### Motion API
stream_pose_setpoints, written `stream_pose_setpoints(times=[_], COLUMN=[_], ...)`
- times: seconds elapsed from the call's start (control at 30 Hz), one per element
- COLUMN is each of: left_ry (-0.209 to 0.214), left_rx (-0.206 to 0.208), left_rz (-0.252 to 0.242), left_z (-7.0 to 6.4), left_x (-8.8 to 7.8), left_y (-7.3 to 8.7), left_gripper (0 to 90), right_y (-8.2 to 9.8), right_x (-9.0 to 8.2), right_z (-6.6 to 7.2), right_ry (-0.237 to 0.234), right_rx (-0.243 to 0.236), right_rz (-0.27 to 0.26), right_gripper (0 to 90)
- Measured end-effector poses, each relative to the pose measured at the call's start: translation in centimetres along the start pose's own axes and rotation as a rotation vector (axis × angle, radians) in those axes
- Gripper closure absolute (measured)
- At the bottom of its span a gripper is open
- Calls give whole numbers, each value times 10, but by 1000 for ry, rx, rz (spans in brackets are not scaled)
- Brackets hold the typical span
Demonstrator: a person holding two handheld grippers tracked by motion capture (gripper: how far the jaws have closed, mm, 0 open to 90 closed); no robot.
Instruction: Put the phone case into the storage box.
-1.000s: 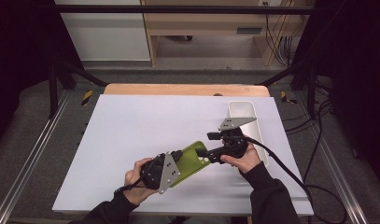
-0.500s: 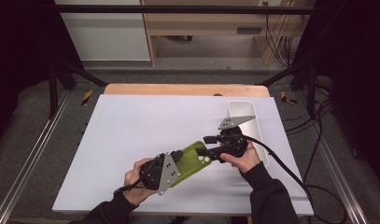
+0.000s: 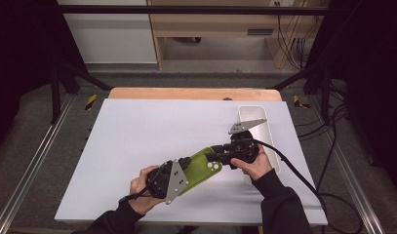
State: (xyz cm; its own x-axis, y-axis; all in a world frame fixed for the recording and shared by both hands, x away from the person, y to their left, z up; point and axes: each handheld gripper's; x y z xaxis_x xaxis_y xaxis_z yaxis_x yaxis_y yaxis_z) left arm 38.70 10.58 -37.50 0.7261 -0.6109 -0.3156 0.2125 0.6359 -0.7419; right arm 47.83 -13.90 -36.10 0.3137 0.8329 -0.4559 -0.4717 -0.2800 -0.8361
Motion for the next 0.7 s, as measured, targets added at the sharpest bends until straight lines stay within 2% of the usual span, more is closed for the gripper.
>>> stream_pose_setpoints(times=[0.17,0.7], left_ry=[0,5], left_rx=[0,10], left_rz=[-4,3], left_z=[0,0], left_x=[0,0], left_y=[0,0], left_gripper=[878,878], right_y=[0,-2], right_x=[-1,-7], right_z=[-1,-2], right_ry=[-13,-31], right_rx=[14,27], right_rz=[6,14], right_gripper=[687,783])
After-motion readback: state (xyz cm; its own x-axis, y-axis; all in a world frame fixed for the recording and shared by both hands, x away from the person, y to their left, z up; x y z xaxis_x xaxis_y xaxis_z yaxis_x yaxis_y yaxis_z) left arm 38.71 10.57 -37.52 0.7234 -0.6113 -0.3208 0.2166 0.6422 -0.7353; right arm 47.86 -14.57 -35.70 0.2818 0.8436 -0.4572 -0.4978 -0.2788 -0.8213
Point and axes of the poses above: each handheld gripper's, and its own axes: x roughly forward along the jaws, y roughly out of its underside, z roughly to its left, and after that the axes turned 6 degrees about -z, right-handed
